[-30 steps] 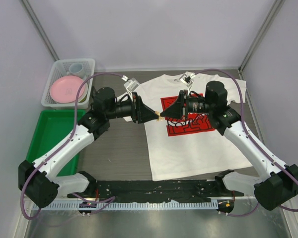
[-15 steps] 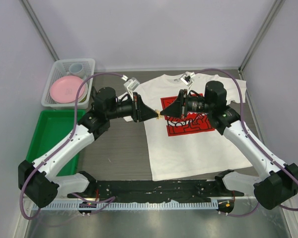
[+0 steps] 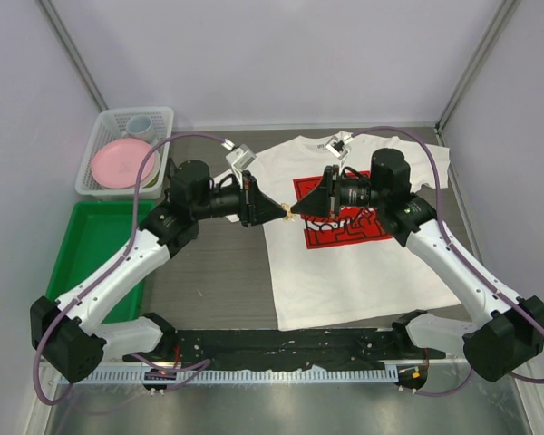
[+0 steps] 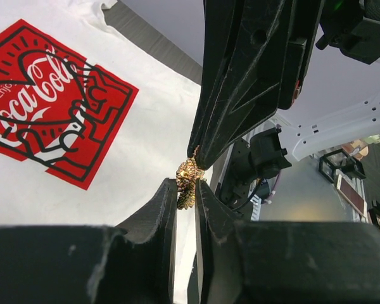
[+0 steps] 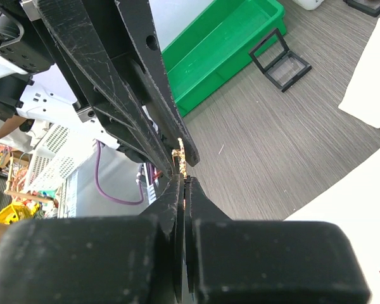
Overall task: Pin the brooch onto the clothing
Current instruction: Open the brooch at the center of the board.
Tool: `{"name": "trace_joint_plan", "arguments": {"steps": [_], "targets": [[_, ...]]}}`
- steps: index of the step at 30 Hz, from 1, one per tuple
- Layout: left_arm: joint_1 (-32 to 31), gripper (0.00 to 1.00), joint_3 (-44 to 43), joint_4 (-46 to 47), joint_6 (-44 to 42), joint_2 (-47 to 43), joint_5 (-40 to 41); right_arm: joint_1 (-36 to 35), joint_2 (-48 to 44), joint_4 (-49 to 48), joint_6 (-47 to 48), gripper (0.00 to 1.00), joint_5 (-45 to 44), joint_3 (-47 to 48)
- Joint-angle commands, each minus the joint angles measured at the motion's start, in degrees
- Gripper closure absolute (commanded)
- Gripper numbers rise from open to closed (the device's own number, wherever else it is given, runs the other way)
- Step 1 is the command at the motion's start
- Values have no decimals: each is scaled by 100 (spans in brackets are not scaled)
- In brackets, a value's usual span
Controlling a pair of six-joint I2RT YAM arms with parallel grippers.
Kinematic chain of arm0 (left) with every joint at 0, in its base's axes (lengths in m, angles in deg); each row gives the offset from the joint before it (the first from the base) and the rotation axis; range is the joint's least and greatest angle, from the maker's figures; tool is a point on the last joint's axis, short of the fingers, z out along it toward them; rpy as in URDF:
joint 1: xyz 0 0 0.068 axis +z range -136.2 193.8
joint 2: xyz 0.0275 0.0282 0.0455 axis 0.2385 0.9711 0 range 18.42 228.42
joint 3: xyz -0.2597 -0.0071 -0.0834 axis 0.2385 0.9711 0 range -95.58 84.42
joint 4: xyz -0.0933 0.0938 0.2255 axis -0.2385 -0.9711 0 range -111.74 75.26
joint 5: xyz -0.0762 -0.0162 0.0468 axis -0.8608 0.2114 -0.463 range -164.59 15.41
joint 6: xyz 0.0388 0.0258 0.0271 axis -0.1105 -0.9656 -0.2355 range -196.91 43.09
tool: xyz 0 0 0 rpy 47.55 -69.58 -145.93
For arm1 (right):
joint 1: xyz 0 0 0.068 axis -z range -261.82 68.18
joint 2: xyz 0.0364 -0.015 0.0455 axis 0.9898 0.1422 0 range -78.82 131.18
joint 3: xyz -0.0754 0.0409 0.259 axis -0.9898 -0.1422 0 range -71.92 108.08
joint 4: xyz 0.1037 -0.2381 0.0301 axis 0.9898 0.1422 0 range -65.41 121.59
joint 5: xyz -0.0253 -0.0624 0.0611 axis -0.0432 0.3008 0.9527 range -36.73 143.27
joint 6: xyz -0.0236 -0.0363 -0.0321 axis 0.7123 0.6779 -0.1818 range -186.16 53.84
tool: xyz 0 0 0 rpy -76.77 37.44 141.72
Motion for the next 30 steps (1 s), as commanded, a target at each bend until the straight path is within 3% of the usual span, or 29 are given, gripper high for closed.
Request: {"name": "trace_joint_plan", "arguments": {"steps": [1,8,14,23,30], "targets": [[58,77,31,23,-190,-192,-76,-23,-124,-203,69,99,237,213],[93,68,233,865,311,-166,-445,-23,-150,-448,-72,99,448,108],[93,69,277,1262,671,-42,-516,-32,-176,-704,-274,99,536,29],[93,89,286,1192,672,19,-305,-32,-176,-1063,-625,99,553,-51],[84,91,259,1456,979,125,-164,-32,-150,-1354,-977,99,440,-191]]}}
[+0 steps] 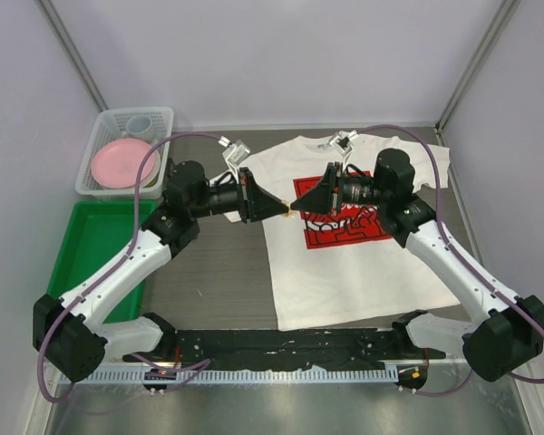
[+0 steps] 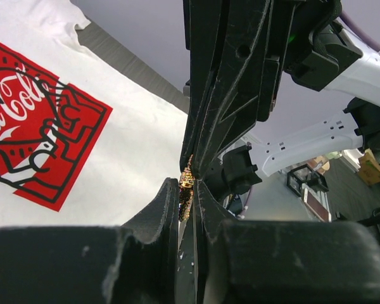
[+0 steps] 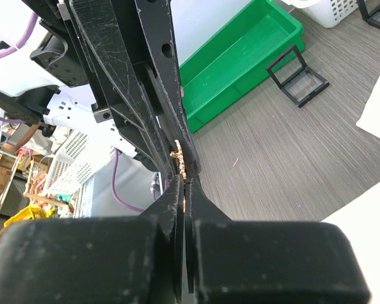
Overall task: Pin the brooch onto the clothing
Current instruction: Open the brooch at the center of the board.
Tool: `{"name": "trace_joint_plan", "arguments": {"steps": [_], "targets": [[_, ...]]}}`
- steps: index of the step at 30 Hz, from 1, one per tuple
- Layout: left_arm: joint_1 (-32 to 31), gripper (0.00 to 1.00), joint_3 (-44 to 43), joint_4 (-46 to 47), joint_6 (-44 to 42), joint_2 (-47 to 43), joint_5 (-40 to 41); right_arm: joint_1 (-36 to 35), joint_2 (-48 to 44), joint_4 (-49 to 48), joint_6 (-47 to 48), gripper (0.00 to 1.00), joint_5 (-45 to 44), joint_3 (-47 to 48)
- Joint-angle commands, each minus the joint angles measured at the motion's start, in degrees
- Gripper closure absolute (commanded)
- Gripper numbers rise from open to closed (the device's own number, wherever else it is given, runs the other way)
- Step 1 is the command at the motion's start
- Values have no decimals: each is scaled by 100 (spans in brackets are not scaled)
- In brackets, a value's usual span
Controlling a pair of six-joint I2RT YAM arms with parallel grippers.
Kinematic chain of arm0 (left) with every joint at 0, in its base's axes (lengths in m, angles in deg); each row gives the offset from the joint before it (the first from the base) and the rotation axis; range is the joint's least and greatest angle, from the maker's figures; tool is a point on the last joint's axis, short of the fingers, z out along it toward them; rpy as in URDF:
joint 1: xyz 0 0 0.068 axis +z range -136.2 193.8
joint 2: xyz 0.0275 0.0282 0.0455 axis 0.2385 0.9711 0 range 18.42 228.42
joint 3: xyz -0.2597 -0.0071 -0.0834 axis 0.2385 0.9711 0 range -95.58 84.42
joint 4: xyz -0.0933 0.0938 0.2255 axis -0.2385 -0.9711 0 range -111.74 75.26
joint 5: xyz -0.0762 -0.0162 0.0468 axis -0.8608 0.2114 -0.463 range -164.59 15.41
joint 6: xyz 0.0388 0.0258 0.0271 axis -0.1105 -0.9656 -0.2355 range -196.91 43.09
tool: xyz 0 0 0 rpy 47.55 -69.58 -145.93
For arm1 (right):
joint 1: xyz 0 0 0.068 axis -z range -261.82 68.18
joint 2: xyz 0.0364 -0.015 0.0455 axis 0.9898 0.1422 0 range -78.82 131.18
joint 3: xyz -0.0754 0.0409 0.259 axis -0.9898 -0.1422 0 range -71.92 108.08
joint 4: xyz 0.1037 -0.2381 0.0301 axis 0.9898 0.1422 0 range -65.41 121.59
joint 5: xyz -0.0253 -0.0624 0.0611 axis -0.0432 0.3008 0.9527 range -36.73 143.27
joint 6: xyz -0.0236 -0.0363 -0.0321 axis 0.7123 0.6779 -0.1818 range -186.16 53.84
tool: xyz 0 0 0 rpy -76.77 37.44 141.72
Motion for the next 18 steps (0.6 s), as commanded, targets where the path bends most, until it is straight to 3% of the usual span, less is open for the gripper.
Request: {"name": "trace_joint_plan", "arguments": {"steps": [1,18], "targets": [[7,91,-7,444,188,140,258,-52,-146,-508,-402,99,37,-40],[7,79,-201,725,1111,492,715,-96,-198,-772,-693,99,-499,-269]]}}
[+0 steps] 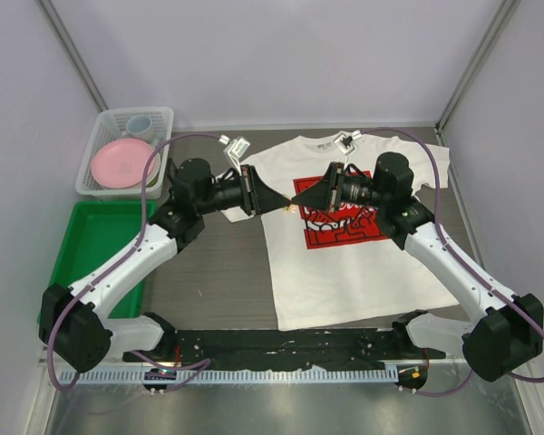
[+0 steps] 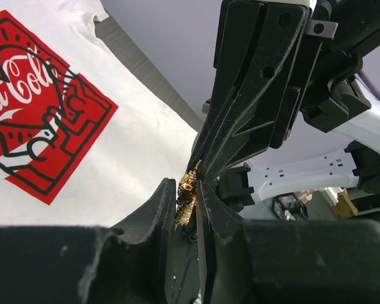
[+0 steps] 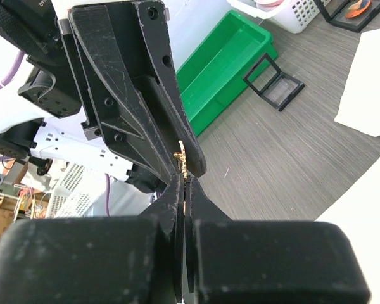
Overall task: Pin the brooch onto the clothing
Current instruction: Open the brooch at the center of the board, then pass from the right arm to the left
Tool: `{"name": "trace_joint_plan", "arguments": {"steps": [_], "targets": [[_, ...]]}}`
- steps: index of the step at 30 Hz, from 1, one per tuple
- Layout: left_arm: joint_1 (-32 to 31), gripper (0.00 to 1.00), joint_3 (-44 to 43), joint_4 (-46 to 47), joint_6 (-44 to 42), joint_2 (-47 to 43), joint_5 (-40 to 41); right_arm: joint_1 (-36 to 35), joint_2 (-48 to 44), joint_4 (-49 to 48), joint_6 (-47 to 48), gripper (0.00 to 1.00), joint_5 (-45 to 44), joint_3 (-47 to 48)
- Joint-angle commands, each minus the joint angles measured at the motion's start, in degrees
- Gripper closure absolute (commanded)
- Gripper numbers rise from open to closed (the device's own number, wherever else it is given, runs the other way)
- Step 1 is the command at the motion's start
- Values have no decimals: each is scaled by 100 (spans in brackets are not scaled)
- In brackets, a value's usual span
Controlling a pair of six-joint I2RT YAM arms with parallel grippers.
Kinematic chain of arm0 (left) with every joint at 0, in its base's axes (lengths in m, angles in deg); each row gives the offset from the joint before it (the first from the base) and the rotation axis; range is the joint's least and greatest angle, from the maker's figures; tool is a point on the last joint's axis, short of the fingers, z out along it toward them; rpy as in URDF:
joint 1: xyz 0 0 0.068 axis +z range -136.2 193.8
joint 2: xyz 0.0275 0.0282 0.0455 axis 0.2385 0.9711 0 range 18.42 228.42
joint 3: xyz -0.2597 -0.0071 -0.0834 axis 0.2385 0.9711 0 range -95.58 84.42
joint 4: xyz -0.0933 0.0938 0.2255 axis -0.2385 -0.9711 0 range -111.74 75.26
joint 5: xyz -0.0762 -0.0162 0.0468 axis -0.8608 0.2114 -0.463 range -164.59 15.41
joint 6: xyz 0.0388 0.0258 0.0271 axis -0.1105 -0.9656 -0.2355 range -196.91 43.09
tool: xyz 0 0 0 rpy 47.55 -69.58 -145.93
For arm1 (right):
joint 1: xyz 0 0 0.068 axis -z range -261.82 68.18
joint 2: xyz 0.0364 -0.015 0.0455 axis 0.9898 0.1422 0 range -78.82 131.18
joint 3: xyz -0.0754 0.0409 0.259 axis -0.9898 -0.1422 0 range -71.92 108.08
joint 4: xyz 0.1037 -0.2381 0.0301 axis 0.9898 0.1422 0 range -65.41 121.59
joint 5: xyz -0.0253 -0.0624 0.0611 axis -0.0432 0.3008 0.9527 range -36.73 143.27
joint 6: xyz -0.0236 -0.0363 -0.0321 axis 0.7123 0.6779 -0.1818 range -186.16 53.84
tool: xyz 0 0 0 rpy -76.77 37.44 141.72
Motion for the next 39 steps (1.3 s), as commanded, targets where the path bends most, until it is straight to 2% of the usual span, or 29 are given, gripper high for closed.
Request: {"name": "trace_joint_plan", "arguments": {"steps": [1,4,7,8,10,11,14,17,18,19,21,23,24,25,28,31,33,36,37,39], "targets": [[-38,79,-216,583,298,144,308,-148,-207,-396,-85,99,102,0],[-38,73,-225,706,369,118,282,-131,-207,-264,55,99,49,-9],[-4,58,-251,847,404,65,116,-139,-216,-63,231,99,-3,43],[58,51,-277,943,395,30,28,-139,-216,130,458,99,-12,78],[146,46,-321,1031,317,-23,-227,-113,-242,359,810,99,-47,201],[277,38,-383,1075,255,-92,-315,-104,-242,647,1334,99,-143,271],[567,32,-488,962,-218,-259,-684,-113,-312,1596,2399,99,-581,649],[752,31,-585,411,-1184,-497,-790,-174,-497,2010,3989,99,-969,966],[805,31,-603,225,-1543,-672,-764,-209,-541,2091,4977,99,-1284,1106],[797,31,-629,23,-2217,-734,-764,-271,-654,2170,5509,99,-1444,1151],[796,31,-699,-645,-2889,-892,-729,-648,-813,2311,6746,99,-2117,1099],[796,34,-831,-1266,-3582,-954,-352,-1199,-972,2494,8513,99,-2629,1011],[796,35,-884,-1445,-3804,-955,-246,-1455,-1007,2574,9059,99,-3258,880],[796,37,-1032,-1630,-4032,-920,-193,-1640,-1059,2540,9743,99,-3508,783],[797,42,-1217,-2280,-4692,-736,-122,-1932,-1183,2408,10092,99,-3633,677],[796,46,-1420,-2887,-5282,-603,-640,-2239,-1375,2120,10478,99,-3826,318],[796,46,-1464,-3011,-5239,-515,-929,-2353,-1664,1557,11154,99,-3801,-199],[788,37,-1499,-2968,-4906,-427,-1386,-2398,-1964,959,12025,99,-3704,-798],[735,35,-1482,-2941,-4713,-427,-1353,-2398,-2017,714,12201,99,-3652,-913],[656,34,-1360,-2880,-4877,-550,-1169,-2398,-2140,397,12647,99,-3423,-1255]]}}
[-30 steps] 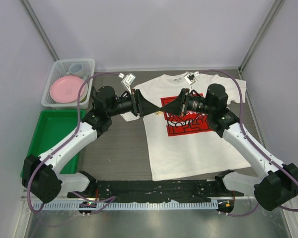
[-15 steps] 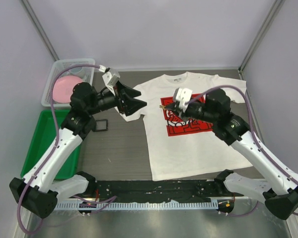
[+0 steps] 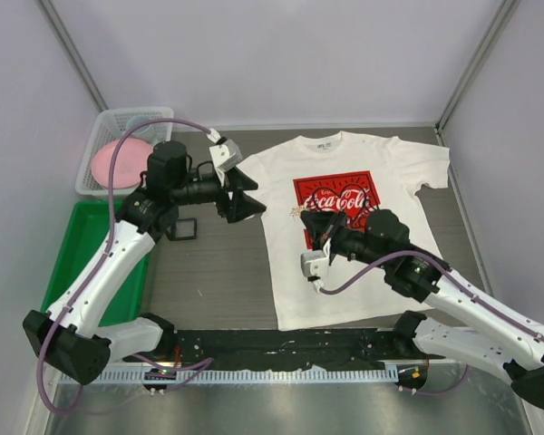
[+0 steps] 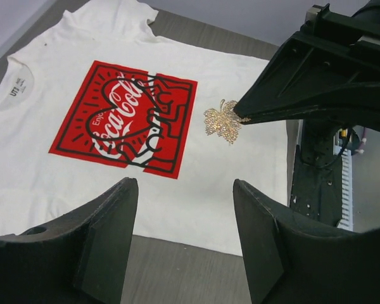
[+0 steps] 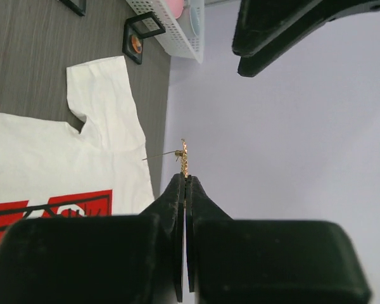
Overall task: Pin the brooch onto the clothing
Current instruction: Pass from the right arm to the left
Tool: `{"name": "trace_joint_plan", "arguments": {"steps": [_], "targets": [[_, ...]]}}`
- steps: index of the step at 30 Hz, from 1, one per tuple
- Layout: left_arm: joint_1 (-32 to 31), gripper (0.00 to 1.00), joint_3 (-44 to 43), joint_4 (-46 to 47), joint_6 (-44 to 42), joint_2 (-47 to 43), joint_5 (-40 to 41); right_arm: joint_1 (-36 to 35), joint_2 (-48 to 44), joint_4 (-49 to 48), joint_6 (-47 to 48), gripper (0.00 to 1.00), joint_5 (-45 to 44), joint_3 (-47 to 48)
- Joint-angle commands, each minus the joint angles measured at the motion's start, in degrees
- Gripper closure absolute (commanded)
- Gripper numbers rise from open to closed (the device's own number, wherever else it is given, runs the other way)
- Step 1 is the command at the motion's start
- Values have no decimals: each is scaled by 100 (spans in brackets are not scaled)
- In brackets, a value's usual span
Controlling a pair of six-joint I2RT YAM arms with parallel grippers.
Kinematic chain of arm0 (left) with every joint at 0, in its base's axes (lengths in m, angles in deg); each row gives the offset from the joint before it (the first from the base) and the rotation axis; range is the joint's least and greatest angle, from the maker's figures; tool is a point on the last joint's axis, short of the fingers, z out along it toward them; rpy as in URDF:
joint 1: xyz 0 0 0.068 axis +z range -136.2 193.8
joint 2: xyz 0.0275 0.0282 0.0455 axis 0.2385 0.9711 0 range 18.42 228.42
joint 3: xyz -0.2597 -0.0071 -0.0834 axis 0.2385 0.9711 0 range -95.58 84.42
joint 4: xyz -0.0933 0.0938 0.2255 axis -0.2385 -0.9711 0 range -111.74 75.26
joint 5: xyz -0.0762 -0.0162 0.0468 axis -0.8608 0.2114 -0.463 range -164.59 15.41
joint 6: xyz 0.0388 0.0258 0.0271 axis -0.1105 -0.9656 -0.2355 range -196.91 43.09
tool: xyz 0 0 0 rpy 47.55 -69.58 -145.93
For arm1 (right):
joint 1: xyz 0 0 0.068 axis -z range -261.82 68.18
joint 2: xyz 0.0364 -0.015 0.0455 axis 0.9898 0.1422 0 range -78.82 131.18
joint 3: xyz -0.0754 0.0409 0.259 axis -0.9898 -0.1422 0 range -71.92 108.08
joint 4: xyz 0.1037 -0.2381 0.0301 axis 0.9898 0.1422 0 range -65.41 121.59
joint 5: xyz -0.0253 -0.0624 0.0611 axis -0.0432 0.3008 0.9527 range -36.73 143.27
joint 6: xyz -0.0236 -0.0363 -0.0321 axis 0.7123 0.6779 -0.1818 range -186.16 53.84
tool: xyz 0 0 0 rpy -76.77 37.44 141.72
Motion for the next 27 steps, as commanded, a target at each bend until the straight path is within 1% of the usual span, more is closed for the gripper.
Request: {"name": "trace_joint_plan", "arguments": {"steps": [1,2,3,5,7,8,10,11,13,14,17,18,20,21,27], "targets": [[-114,33,-19,7,-213,-224,-231,-27,-420,-1464,1630,99,216,-590],[-114,33,25,156,-214,-277,-230,-27,-491,-1614,1832,99,434,-730],[-105,33,-18,149,-162,-286,-265,-27,-535,-1764,2251,99,524,-1010],[-114,33,-150,114,372,-182,-668,-27,-684,-2037,2614,99,752,-1249],[-122,33,-342,114,969,47,-1028,-27,-755,-2073,2869,99,1060,-1452],[-114,33,-396,148,1477,126,-1143,-27,-816,-2021,2914,99,1130,-1461],[-114,34,-501,210,1954,328,-1241,-35,-861,-1950,3063,99,1323,-1505],[-122,34,-519,236,2339,390,-1363,-35,-896,-1958,3134,99,1368,-1540],[-140,36,-563,254,2658,530,-1356,-35,-913,-2107,3292,99,1464,-1672],[-149,37,-537,272,3060,557,-1260,-35,-940,-2143,3354,99,1491,-1716],[-263,39,-389,307,3502,680,-1215,-35,-966,-2345,3486,99,1597,-1874],[-298,40,-309,377,3817,672,-1215,-35,-992,-2345,3495,99,1623,-1901],[-386,41,-73,666,4056,637,-1180,-35,-1019,-2336,3538,99,1693,-1918],[-403,43,-2,754,4318,628,-1180,-35,-1036,-2345,3539,99,1702,-1936],[-517,50,280,913,4619,724,-1171,-35,-1037,-2652,3539,99,1746,-2068]]}}
